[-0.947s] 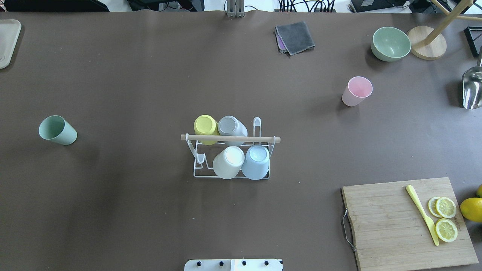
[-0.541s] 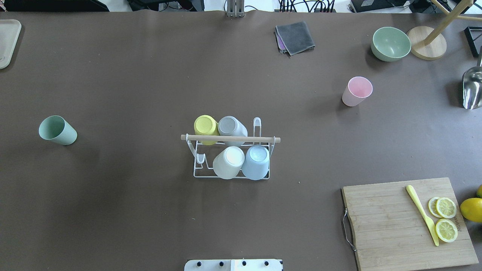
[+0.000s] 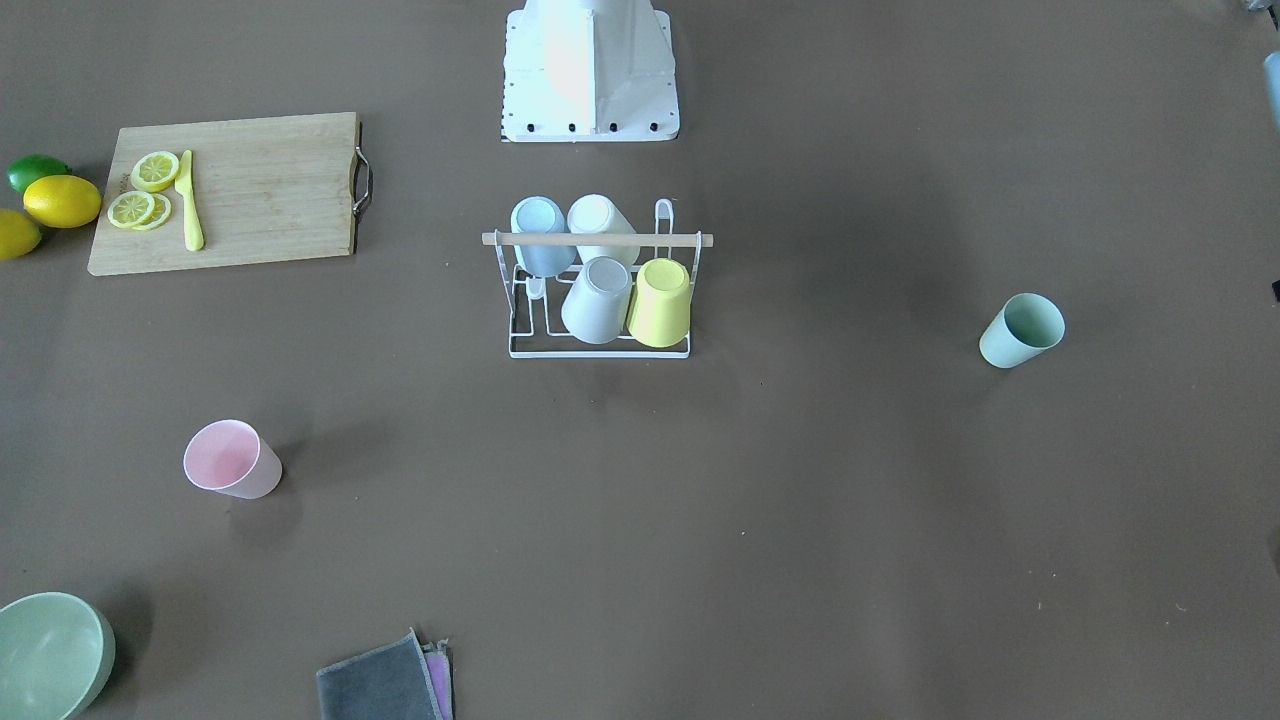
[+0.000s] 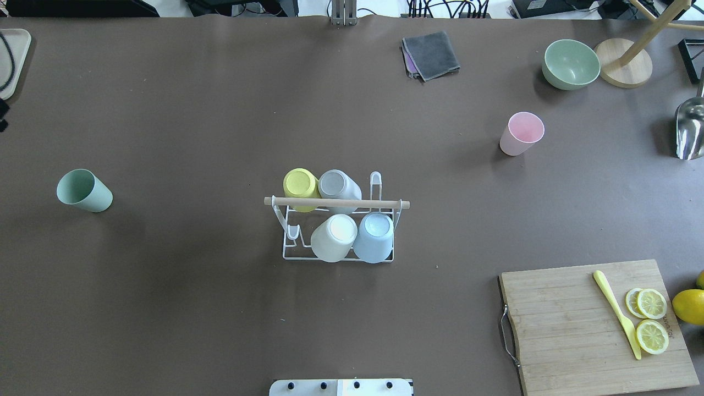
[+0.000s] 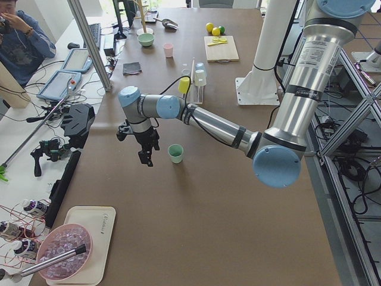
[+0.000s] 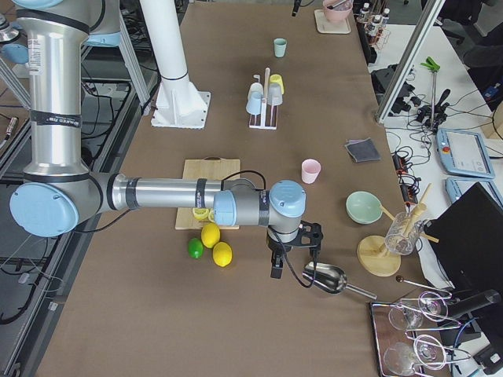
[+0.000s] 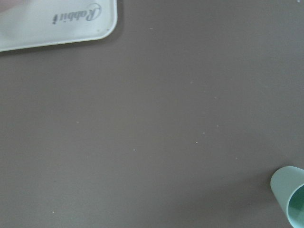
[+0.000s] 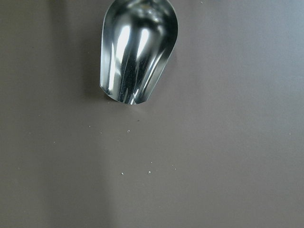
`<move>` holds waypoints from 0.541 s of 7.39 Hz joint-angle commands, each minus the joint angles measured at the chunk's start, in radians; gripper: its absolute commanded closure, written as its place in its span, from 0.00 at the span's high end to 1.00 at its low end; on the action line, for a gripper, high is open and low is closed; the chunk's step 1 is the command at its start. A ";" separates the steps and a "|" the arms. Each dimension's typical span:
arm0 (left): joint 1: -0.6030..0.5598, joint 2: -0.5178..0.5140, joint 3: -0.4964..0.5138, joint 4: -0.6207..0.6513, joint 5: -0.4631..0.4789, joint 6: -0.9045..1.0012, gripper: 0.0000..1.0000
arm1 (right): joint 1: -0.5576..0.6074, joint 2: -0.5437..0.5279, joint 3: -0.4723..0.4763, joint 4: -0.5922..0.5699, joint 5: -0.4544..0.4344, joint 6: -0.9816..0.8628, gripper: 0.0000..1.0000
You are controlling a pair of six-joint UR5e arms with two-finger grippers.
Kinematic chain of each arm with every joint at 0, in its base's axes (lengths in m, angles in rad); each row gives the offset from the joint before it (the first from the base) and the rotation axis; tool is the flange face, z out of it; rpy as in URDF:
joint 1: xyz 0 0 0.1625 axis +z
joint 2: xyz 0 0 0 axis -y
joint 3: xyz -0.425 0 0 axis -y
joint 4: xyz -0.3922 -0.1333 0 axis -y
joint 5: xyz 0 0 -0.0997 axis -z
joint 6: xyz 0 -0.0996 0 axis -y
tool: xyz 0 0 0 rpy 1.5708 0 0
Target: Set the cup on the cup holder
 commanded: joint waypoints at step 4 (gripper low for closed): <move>0.195 -0.280 0.192 0.251 0.176 0.204 0.98 | -0.007 0.012 -0.003 -0.002 0.006 0.000 1.00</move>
